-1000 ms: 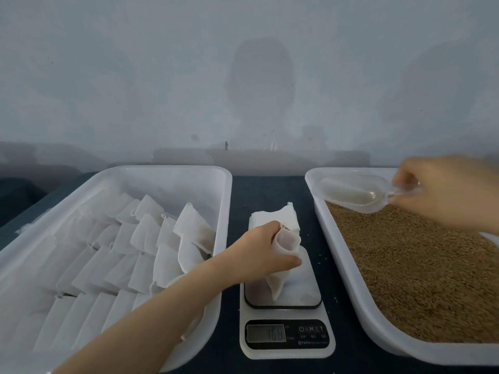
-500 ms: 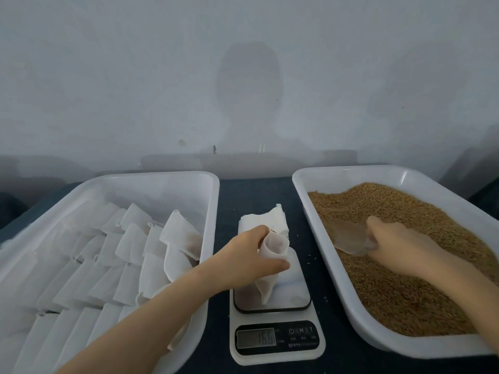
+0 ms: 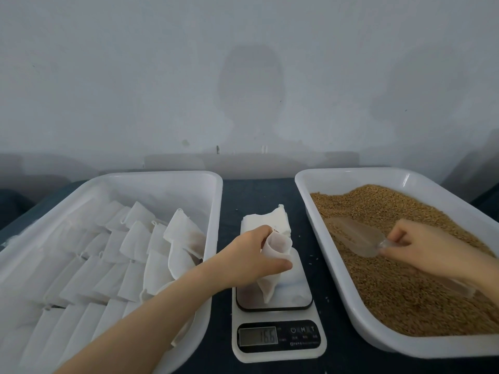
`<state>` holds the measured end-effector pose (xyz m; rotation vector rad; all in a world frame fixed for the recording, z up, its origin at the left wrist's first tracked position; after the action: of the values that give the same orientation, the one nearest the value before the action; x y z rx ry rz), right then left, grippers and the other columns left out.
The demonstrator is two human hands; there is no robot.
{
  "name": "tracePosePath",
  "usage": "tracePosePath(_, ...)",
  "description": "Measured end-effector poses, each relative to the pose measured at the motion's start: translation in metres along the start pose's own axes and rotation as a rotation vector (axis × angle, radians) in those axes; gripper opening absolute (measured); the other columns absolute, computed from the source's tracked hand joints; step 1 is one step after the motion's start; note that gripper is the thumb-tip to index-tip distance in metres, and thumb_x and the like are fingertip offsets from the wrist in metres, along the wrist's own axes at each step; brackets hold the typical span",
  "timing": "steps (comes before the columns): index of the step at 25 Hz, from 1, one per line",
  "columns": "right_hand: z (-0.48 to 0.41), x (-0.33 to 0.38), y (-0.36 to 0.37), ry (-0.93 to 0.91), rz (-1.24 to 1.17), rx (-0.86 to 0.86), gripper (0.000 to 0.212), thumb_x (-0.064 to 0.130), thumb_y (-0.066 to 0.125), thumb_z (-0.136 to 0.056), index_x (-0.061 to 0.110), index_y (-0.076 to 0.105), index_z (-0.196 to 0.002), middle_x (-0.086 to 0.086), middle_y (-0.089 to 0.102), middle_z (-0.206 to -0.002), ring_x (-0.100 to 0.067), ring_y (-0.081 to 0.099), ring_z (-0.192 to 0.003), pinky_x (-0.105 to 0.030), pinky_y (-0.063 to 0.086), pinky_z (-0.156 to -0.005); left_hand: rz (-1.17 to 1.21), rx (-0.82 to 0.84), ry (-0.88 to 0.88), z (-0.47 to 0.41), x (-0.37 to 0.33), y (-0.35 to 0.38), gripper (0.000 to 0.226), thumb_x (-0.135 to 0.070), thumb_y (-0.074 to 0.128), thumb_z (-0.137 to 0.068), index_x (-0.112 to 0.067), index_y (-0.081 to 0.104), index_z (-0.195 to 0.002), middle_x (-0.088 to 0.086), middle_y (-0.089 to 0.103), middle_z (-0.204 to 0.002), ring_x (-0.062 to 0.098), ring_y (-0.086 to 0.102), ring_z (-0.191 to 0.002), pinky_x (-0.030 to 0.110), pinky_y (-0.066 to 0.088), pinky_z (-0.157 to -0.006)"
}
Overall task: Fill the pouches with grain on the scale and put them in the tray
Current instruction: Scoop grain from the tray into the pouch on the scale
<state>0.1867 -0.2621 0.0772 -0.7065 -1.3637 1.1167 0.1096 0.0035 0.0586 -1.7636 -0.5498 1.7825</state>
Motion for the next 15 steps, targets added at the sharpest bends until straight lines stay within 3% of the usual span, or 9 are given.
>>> tracePosePath(4, 0.003, -0.001, -0.006, -0.019, 0.013, -0.028, 0.016, 0.033, 0.066, -0.084, 0.02, 0.057, -0.086, -0.001, 0.068, -0.068, -0.004, 0.058, -0.046, -0.012, 0.039, -0.042, 0.006, 0.007, -0.002, 0.0, 0.001, 0.001, 0.04, -0.046, 0.069, -0.079, -0.033, 0.046, -0.11, -0.014, 0.056, -0.103, 0.009, 0.058, -0.091, 0.017, 0.049, -0.072)
tracePosePath(7, 0.005, -0.003, -0.008, -0.01, -0.023, -0.037, 0.014, 0.032, 0.066, -0.084, 0.022, 0.058, -0.088, 0.004, 0.069, -0.081, -0.008, 0.065, -0.062, -0.018, 0.048, -0.049, 0.038, 0.001, -0.001, 0.0, 0.001, 0.0, 0.041, -0.045, 0.069, -0.079, -0.032, 0.048, -0.111, -0.015, 0.058, -0.102, 0.009, 0.059, -0.091, 0.019, 0.05, -0.071)
tracePosePath(10, 0.007, -0.004, -0.012, -0.016, 0.043, -0.027, 0.01, 0.032, 0.064, -0.085, 0.026, 0.057, -0.09, 0.009, 0.067, -0.096, 0.002, 0.059, -0.065, -0.012, 0.043, -0.05, 0.038, -0.002, 0.0, 0.001, 0.002, 0.0, 0.04, -0.045, 0.069, -0.079, -0.031, 0.049, -0.111, -0.014, 0.058, -0.101, 0.009, 0.06, -0.09, 0.02, 0.051, -0.072)
tracePosePath(12, 0.008, -0.004, -0.019, -0.037, 0.072, -0.054, 0.008, 0.031, 0.063, -0.086, 0.031, 0.056, -0.091, 0.01, 0.066, -0.105, 0.002, 0.056, -0.074, -0.015, 0.047, -0.065, 0.037, 0.001, -0.002, 0.0, 0.002, 0.0, 0.04, -0.045, 0.069, -0.079, -0.031, 0.049, -0.111, -0.014, 0.058, -0.101, 0.009, 0.06, -0.089, 0.018, 0.049, -0.07)
tracePosePath(15, 0.012, 0.001, -0.037, -0.076, 0.051, -0.135, 0.013, 0.026, 0.064, -0.085, 0.034, 0.057, -0.092, 0.01, 0.065, -0.108, -0.006, 0.053, -0.088, -0.031, 0.045, -0.084, 0.039, 0.008, -0.016, 0.0, 0.004, 0.001, 0.042, -0.046, 0.069, -0.079, -0.033, 0.047, -0.112, -0.012, 0.058, -0.105, 0.009, 0.059, -0.09, 0.017, 0.049, -0.069)
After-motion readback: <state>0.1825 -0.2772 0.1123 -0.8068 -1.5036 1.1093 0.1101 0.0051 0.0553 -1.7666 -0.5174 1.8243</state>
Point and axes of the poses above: each hand's wrist, its own z-axis away from the middle knuckle, its own y-axis out of the palm, x = y × z, the point moved 10 cm from there along -z, towards the middle knuckle
